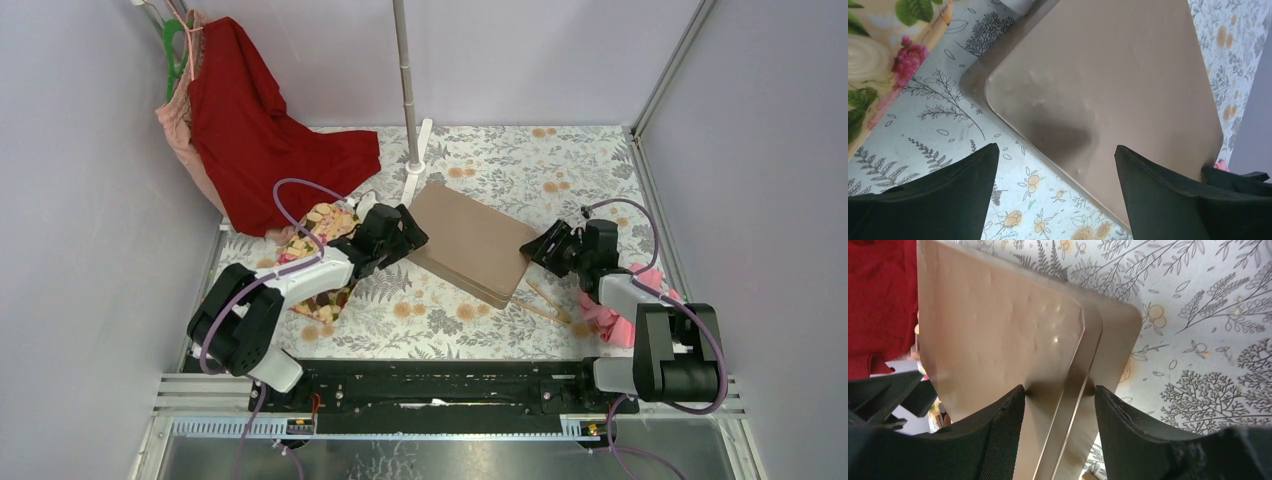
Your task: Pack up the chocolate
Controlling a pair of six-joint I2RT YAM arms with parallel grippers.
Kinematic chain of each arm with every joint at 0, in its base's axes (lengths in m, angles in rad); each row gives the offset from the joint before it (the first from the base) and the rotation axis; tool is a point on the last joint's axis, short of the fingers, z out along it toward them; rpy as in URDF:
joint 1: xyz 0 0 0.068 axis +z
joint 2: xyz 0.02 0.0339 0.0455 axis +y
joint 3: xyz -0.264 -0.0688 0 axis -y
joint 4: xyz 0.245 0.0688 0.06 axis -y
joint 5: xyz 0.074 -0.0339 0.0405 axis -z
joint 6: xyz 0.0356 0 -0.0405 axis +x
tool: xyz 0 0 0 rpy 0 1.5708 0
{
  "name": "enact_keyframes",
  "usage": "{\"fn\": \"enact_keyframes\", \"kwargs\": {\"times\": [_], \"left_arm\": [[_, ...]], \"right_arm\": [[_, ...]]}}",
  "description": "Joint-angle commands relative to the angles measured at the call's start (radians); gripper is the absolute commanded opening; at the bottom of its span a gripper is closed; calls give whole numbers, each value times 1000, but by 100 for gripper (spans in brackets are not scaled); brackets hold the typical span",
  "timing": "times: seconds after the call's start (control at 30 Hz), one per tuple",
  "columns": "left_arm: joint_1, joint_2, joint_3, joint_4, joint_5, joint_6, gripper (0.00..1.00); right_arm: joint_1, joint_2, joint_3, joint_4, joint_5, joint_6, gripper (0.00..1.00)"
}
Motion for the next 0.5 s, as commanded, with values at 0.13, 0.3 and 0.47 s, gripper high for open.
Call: {"fn": "enact_keyframes", "kwargs": {"times": [0.13,0.3,0.47], "left_arm": [[19,81,-17,99,43,-39,83],[20,115,-90,123,71,-65,70],[17,121,-157,137,79,-78,58]], "right_arm": [[11,-42,8,-174,-74,-78,61],[11,-34,4,-190,-92,-92,61],[22,-38,4,-220,-93,-113,59]]}}
